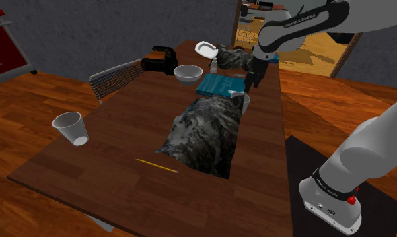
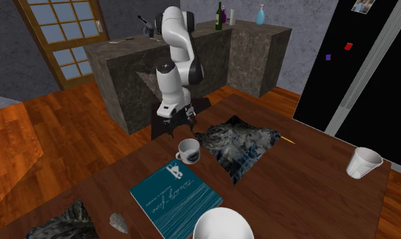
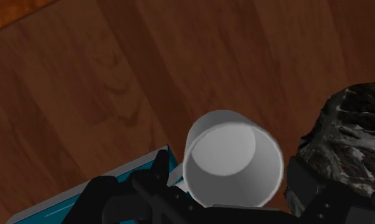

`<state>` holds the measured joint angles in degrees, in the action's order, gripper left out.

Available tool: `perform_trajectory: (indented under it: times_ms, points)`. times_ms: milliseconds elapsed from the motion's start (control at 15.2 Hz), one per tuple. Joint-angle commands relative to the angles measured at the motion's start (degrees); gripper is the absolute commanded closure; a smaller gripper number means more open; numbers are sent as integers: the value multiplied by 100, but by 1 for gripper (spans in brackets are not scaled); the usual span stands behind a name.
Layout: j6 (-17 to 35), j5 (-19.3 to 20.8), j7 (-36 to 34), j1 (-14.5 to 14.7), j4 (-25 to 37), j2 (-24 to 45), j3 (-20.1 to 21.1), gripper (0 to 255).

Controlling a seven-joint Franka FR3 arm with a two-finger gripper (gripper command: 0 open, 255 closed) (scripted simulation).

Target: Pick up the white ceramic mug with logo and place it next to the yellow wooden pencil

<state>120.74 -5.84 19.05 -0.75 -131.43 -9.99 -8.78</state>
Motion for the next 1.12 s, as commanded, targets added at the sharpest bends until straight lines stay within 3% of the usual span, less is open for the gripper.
perform_trajectory:
  times_ms: [0, 198, 660, 1056]
  points:
    - [284, -69, 129, -19, 160, 442, -61, 0]
    - [579, -194, 302, -55, 466, 1048, -123, 0]
    - [1097, -323, 387, -35, 246, 1354, -89, 0]
    - [1139, -335, 396, -33, 230, 1382, -85, 0]
